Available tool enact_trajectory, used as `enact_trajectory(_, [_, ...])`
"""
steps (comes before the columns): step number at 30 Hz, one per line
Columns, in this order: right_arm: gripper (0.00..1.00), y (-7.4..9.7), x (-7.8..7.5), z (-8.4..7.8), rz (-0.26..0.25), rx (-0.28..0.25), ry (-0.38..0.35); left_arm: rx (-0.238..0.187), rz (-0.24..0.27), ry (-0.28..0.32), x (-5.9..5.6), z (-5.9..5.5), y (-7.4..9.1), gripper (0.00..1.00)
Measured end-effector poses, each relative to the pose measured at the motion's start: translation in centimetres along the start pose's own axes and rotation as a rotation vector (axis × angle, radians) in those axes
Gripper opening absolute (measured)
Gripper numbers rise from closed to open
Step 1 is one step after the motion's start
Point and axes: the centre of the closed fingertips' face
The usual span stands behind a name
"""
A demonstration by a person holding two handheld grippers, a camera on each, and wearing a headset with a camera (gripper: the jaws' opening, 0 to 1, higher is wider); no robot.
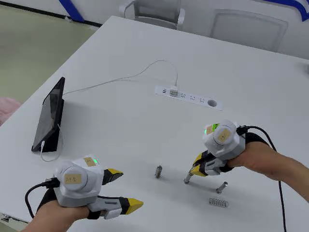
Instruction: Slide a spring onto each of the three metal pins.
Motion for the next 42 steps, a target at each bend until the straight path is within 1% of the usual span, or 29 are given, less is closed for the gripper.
enact_trajectory(11, [0.13, -1.1, 0.1, -0.1, 0.004, 0.021, 0.024, -0.003, 0.007, 0.001, 0.2, -0.1, 0.3, 0.60])
enact_trajectory(17, [0.13, -1.9, 0.3, -0.4, 0.010, 0.035, 0.038, -0.008, 0.012, 0.003, 0.4, 0.2, 0.5, 0.60])
enact_trajectory(26, [0.13, -3.0, 0.2, -1.1, 0.013, 0.053, 0.046, -0.005, 0.015, 0.005, 0.5, 0.0, 0.6, 0.60])
enact_trajectory(33, [0.13, -3.6, 0.1, -1.6, 0.009, 0.051, 0.041, -0.003, 0.018, 0.008, 0.5, 0.0, 0.7, 0.60])
enact_trajectory(42, [0.13, -4.4, 0.4, -1.9, 0.010, 0.056, 0.039, -0.002, 0.020, 0.006, 0.7, 0.1, 0.8, 0.60])
Point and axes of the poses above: the centre of the closed fingertips' face, and the gripper's own axes: y roughly backward along the fingers, x roughly to its left, z roughly out of its top, and after that the axes turned 8 degrees about y, right-handed
